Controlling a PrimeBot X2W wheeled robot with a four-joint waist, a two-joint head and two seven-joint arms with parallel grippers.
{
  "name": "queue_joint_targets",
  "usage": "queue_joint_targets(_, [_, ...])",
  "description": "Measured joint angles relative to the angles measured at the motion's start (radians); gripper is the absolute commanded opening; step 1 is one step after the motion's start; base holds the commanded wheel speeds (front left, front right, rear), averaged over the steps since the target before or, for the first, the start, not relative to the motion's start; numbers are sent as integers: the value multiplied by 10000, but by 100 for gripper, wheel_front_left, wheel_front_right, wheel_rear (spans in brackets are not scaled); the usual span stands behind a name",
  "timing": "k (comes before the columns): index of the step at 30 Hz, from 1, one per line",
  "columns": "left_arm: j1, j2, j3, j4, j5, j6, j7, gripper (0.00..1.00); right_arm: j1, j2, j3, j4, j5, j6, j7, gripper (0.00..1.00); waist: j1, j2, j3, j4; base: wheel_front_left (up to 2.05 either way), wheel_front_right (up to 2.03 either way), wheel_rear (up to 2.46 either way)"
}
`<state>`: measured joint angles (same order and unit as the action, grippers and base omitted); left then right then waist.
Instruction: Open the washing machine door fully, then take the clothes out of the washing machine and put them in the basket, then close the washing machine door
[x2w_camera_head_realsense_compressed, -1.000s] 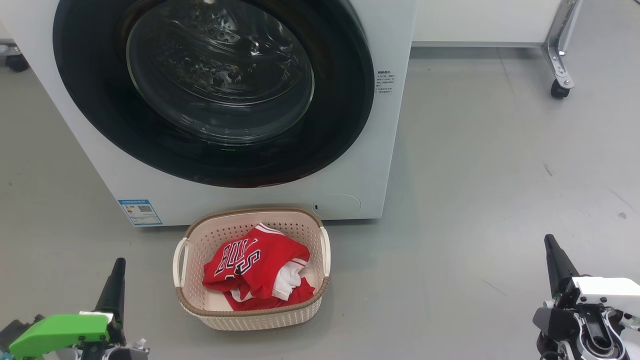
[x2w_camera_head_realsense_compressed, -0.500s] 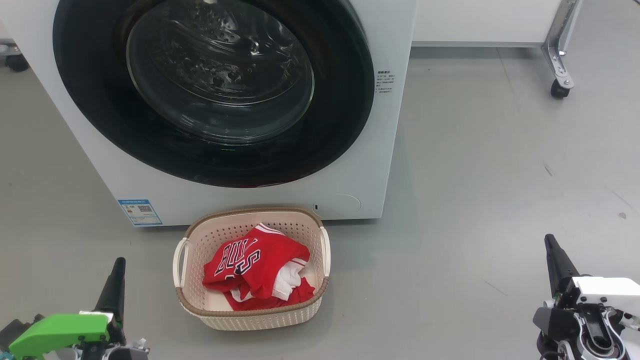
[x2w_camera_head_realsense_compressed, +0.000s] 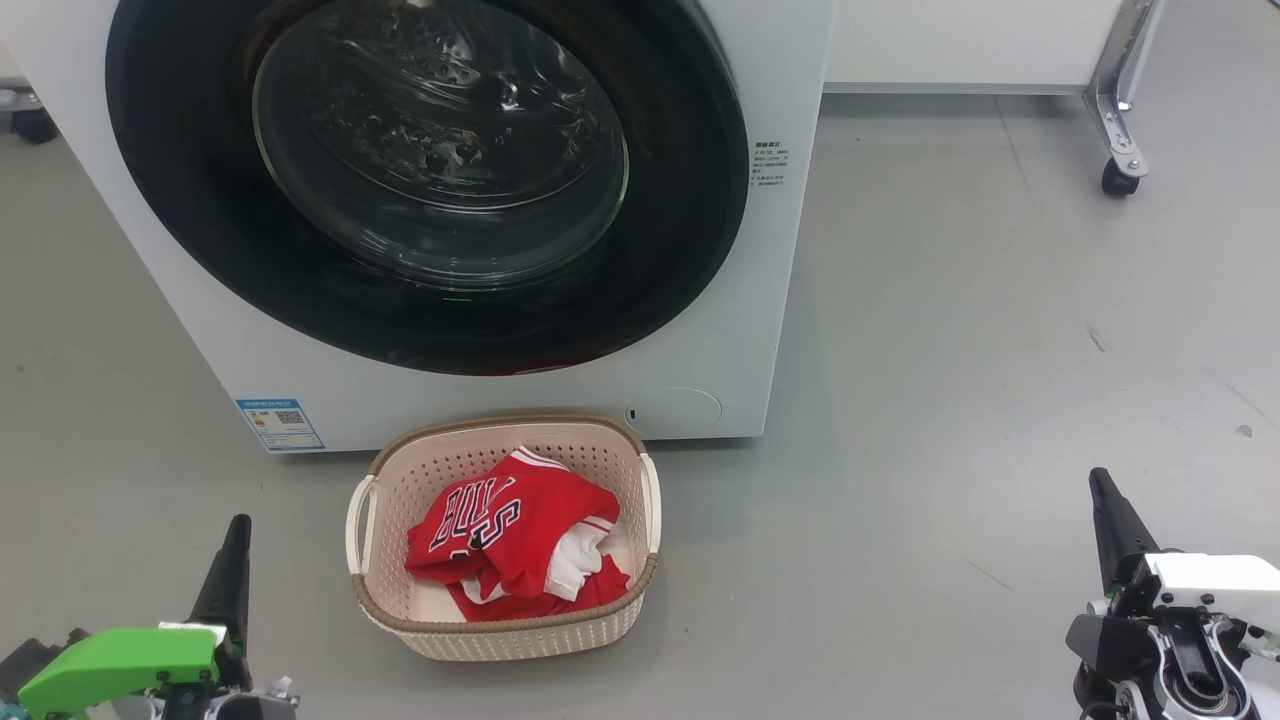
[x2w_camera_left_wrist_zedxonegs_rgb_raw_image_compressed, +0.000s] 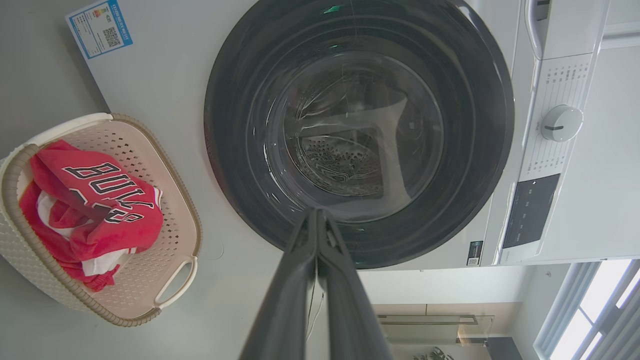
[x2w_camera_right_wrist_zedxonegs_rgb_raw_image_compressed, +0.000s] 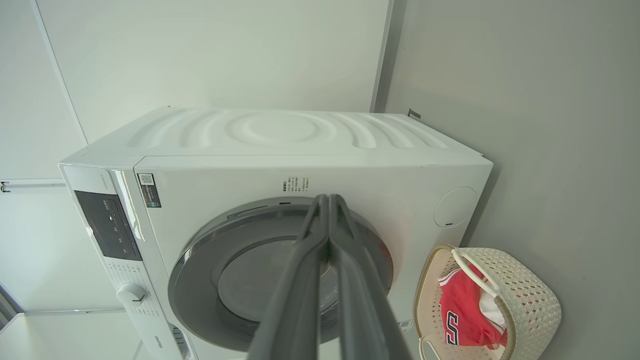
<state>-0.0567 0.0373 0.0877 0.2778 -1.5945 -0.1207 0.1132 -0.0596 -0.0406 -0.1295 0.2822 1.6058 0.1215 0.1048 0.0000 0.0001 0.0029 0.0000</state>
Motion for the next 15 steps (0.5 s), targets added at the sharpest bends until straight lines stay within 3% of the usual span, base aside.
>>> queue_joint_targets(15, [0,-2,0,-4,-2,0,0,0,0,0,-2,-2,0,0,2,0,0,0,0,0,0,0,0])
